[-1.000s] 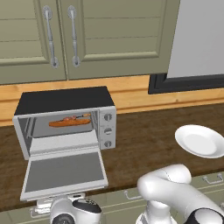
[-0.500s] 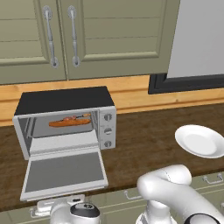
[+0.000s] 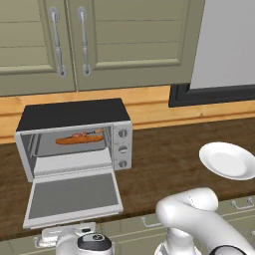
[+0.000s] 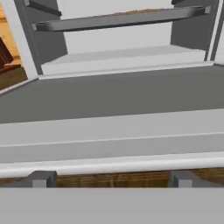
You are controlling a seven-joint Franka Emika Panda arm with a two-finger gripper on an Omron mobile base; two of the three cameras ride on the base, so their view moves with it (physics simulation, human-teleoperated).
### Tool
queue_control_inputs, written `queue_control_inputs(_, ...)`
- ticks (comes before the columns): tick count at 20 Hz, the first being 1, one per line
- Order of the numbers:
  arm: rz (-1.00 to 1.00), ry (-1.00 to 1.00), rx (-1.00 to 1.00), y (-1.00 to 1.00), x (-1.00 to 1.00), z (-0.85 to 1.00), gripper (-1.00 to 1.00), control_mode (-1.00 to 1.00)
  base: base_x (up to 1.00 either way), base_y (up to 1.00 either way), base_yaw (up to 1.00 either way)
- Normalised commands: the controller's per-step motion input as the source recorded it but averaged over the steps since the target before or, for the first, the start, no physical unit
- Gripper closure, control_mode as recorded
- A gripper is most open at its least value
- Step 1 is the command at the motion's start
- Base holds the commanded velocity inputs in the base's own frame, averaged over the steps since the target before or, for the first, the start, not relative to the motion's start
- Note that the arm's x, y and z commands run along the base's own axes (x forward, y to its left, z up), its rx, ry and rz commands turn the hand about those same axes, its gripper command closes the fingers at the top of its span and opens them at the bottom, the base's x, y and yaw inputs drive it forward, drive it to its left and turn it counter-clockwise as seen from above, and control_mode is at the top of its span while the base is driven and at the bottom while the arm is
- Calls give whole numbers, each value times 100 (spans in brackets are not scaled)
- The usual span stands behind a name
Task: Pick up the kebab skewer and baguette bread, and place them inside the toaster oven. Close the toaster oven door and start by setting the timer.
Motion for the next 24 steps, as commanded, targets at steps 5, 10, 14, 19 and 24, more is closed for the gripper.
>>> queue_control_inputs(5,7,-17,0,-2,0,4,-100,-100,0,0,0)
queue_control_inputs(10,11,-17,0,0,5,1,-100,-100,0,0,0)
queue_control_inputs(14,10,-8,0,0,8,0,-100,-100,0,0,0)
queue_control_inputs(19,1,11,0,-1,1,0,-100,-100,0,0,0)
queue_control_inputs(24,0,12,0,0,10,0,-100,-100,0,0,0)
